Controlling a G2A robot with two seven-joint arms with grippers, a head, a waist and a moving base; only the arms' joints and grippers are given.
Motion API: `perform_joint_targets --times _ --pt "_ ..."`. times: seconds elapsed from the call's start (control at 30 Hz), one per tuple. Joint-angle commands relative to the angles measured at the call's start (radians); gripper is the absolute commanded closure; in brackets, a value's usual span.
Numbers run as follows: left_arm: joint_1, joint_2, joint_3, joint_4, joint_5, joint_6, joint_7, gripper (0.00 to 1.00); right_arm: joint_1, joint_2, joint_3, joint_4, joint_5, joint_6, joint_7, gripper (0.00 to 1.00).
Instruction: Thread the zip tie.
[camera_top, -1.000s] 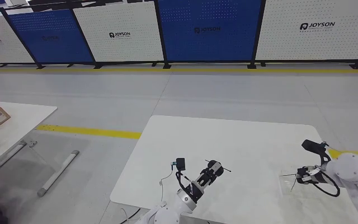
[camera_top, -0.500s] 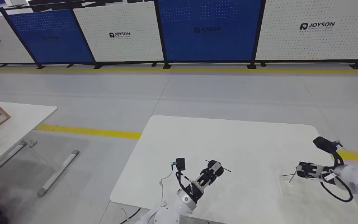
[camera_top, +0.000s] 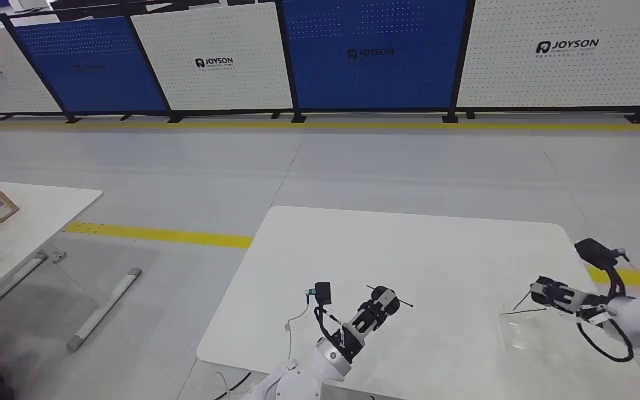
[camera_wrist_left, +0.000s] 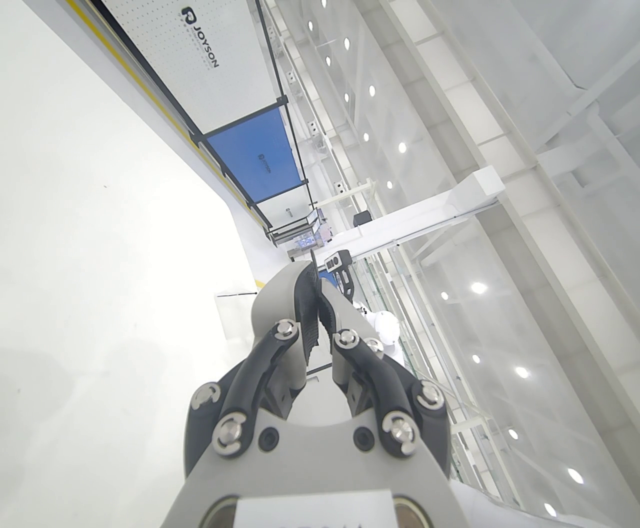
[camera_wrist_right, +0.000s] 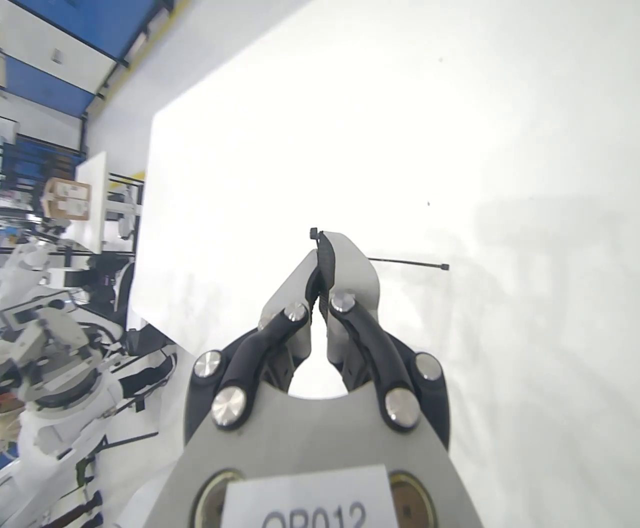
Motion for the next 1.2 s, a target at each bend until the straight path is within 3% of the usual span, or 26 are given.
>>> perform_joint_targets --times 0.0,0.53,0.7,0.77,0.83,1.17 --pt "0.0 0.0 0.0 0.0 0.0 0.0 0.0 1.0 -0.05 0.002 0.028 -0.029 0.014 -0.037 -0.033 1.0" --pt "-0.002 0.0 -0.001 -0.002 -0.001 0.002 0.0 1.0 -0.07 0.002 0.032 -0.05 0.015 -0.042 -0.043 1.0" --pt "-0.016 -0.006 -0.006 -0.046 0.03 -0.01 0.05 1.0 -0.07 0.002 0.032 -0.05 0.015 -0.042 -0.043 1.0" --pt "-0.023 -0.007 -0.01 -0.065 0.064 0.016 0.049 1.0 -0.07 0.002 0.032 -0.05 0.015 -0.042 -0.043 1.0" --pt "-0.025 -0.004 -0.008 -0.062 0.116 0.08 0.025 1.0 -0.07 0.002 0.032 -0.05 0.015 -0.042 -0.043 1.0" --pt "-0.025 -0.004 -0.008 -0.062 0.116 0.08 0.025 1.0 -0.07 0.002 0.032 -0.05 0.015 -0.042 -0.043 1.0"
